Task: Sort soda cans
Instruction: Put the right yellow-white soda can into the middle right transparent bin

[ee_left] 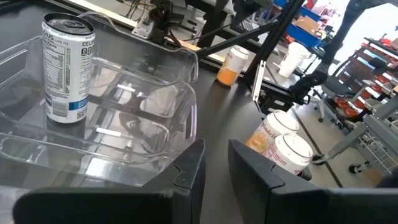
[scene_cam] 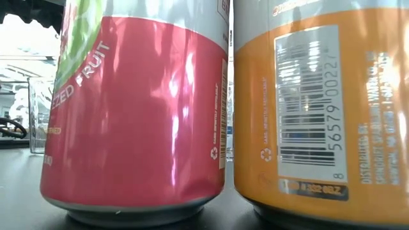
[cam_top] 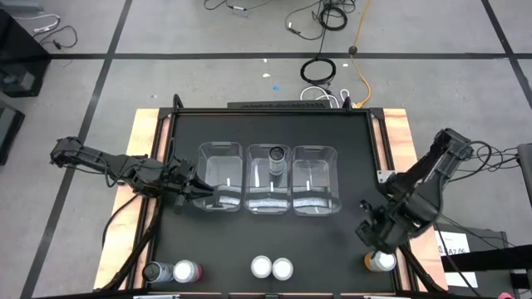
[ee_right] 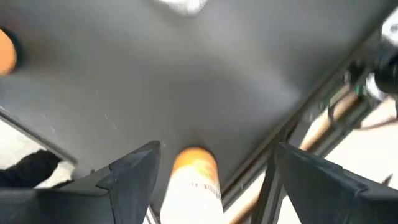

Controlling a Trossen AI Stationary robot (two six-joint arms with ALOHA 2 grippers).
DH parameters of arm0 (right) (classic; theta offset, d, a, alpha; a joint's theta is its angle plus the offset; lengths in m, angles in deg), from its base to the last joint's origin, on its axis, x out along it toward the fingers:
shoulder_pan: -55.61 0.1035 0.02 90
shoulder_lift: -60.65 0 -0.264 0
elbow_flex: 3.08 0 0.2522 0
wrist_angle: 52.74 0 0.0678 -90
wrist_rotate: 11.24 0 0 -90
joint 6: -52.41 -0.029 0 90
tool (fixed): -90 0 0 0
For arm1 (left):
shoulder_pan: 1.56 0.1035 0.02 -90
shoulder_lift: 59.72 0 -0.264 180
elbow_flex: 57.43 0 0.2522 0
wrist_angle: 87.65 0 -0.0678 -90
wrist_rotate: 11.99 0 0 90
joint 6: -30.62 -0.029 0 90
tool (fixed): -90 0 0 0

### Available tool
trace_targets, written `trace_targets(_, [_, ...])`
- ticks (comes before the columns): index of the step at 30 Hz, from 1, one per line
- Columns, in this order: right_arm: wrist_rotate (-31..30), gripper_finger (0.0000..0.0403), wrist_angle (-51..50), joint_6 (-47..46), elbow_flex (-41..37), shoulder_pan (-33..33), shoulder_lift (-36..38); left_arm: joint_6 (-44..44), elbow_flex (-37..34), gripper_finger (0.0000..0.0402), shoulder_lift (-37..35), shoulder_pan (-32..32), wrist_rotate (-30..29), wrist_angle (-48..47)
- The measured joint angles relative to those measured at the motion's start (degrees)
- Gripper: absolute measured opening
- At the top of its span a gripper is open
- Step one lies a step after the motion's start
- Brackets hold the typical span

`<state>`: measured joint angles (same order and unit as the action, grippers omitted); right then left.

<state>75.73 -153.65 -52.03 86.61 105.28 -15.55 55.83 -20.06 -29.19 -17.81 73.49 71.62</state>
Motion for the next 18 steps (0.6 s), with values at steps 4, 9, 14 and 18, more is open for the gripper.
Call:
trace_targets(4, [1.53,0.0308,0.18,-4.77,-0.36,4.31,-0.33,0.0,0.0,0.008,-0.01,0.0,0.0,-0.01])
trace_targets(9, [0.97,0.0308,3.47,-7.46,-0.36,7.9,-0.81,0.02,0.0,0.008,-0.01,-0.02,0.0,0.0])
trace_targets(14, [-1.24,0.0309,6.41,-5.27,-0.36,10.67,-2.69,0.02,0.0,0.008,-0.01,-0.01,0.0,0.0])
trace_targets(18, [-1.34,0.031,7.58,-4.42,-0.36,12.12,-4.43,0.0,0.0,0.008,-0.01,0.0,0.0,0.0])
